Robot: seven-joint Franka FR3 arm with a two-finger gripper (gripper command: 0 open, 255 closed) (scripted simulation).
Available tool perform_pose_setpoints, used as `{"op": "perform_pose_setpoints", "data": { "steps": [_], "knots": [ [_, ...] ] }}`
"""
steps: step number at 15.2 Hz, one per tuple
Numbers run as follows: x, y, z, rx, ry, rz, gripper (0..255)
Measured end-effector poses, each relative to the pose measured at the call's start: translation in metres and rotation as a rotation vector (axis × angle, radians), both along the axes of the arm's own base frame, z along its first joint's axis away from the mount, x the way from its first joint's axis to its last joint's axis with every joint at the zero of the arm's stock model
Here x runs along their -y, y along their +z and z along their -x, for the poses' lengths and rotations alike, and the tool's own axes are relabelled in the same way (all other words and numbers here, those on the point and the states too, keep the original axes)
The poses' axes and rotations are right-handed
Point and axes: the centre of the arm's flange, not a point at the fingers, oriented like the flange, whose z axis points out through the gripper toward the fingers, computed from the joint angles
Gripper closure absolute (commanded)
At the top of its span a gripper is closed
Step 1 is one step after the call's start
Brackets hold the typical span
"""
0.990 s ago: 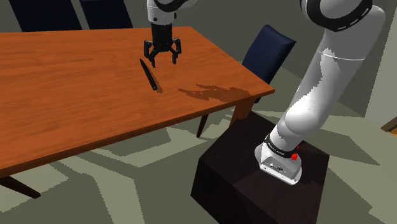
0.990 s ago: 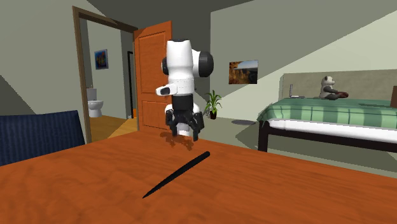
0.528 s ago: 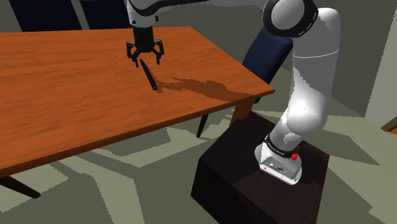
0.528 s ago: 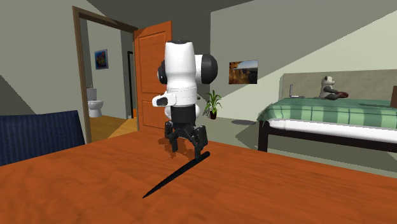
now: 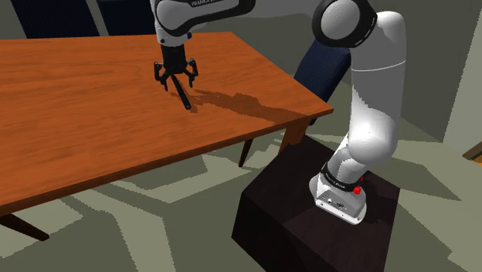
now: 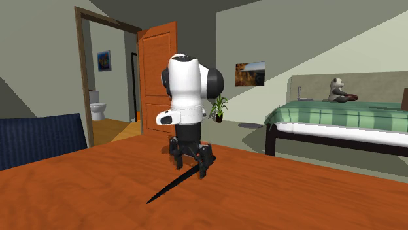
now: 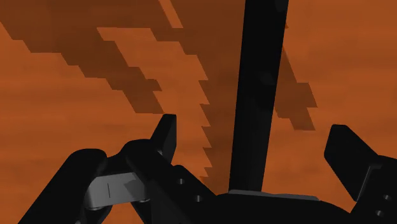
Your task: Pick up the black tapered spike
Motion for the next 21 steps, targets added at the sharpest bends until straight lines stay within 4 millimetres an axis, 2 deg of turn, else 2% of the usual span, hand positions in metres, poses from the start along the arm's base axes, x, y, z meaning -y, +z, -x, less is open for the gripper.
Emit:
{"op": "perform_pose_setpoints", "data": {
  "steps": [1, 4, 13, 21],
  "knots": [
    [0.0, -0.002, 0.0, 0.0, 0.0, 0.0, 255],
    [0.0, 0.004, 0.0, 0.015, -0.001, -0.004, 255],
    [0.0, 0.006, -0.001, 0.006, -0.001, -0.001, 255],
    [-0.001, 0.044, 0.0, 0.001, 0.0, 0.0, 255]
  ]
}}
